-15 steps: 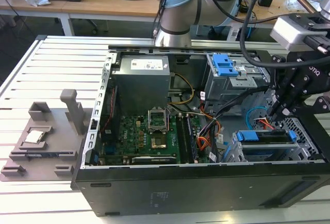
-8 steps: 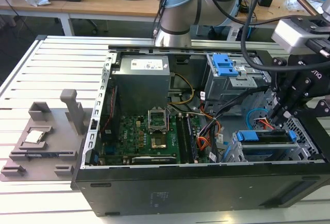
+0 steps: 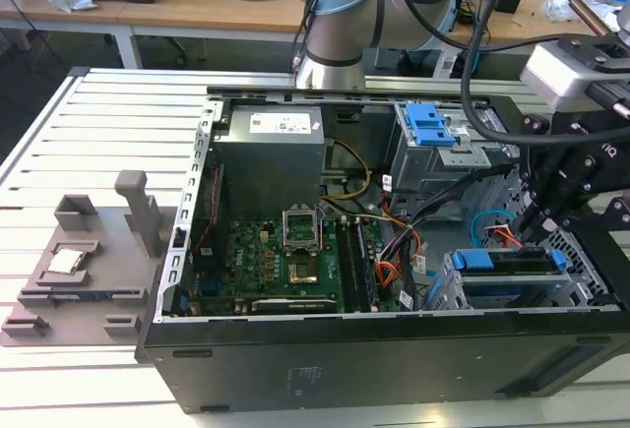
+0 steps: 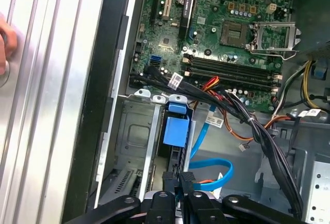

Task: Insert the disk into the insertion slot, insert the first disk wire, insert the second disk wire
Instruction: 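Insert the second disk wire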

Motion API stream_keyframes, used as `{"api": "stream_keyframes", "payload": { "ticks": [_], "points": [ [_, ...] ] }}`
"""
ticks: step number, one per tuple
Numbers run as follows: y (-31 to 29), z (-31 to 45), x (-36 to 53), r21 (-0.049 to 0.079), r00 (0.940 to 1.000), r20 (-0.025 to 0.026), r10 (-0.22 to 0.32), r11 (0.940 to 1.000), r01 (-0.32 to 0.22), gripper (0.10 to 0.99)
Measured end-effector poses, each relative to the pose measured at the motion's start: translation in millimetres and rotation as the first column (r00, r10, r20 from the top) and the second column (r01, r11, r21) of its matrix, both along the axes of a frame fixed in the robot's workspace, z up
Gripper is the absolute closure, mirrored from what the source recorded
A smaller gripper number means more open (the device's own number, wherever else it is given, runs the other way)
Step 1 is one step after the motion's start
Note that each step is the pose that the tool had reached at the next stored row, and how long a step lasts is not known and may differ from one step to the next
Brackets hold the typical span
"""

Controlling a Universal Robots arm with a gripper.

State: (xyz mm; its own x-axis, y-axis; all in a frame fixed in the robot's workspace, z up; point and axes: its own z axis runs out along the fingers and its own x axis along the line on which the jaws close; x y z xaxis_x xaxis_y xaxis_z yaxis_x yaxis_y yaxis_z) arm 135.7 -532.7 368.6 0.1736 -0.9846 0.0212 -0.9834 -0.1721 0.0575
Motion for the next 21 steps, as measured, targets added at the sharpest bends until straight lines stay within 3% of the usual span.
{"api": "stream_keyframes", "payload": {
  "ticks": [4,17,21],
  "points": [
    [-2.7,-1.8,0.0,0.002,1.0,0.0,-0.006,1.0,0.006,0.925],
    [-3.3,-11.3,-0.1,0.002,0.9999,0.0,-0.014,0.9999,0.014,0.925],
    [-3.3,-12.2,-2.1,0.011,0.9998,-0.0001,-0.022,0.9997,0.022,0.925]
  ]
}}
